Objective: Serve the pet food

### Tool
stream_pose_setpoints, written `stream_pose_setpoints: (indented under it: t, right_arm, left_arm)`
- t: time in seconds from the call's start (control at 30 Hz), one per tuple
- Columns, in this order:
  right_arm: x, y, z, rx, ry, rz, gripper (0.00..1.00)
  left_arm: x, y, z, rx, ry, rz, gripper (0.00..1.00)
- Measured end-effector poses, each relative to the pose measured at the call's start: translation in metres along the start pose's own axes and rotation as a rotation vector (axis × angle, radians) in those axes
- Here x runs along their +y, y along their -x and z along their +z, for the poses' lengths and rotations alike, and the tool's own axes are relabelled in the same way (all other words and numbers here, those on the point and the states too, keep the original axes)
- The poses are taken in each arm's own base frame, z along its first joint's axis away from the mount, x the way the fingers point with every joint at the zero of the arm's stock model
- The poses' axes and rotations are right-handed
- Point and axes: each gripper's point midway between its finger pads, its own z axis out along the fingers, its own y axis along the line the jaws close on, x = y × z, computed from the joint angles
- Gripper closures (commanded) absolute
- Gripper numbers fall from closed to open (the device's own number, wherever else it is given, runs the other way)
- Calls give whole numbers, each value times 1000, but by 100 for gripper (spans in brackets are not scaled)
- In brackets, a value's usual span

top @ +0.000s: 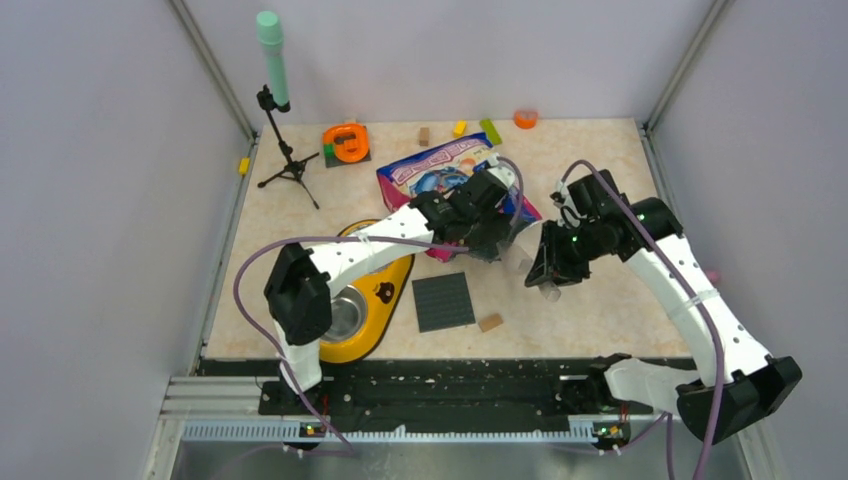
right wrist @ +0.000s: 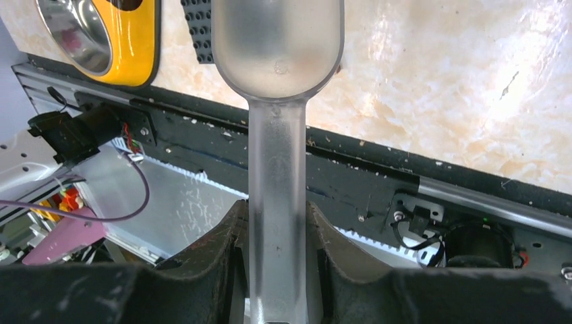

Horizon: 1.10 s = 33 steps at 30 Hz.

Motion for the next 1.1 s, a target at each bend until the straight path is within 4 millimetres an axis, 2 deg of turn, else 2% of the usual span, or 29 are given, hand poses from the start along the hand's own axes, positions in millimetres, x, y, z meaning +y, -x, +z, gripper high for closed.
stream_pose_setpoints:
  t: [0.2,0.43,0.53,0.77,1.1]
  right_arm:
    - [6,18,17,-50,36,-1,100]
    - [26,40,31,-107,106,-18,100]
    - [38,51,44,-117,127,-32,100]
    - [46,71,86,-95,67,-15,100]
    - [32,103,127,-72,-82,-40,100]
  left_arm:
    - [20,31,-8,-55,-12,-122,100]
    - [50,48,-20,-100,-43,-227,100]
    - [60,52,-23,-110,-48,-254,100]
    - [55,44,-19,-89,-90,-267,100]
    - [43,33,-21,-74,-178,-321,100]
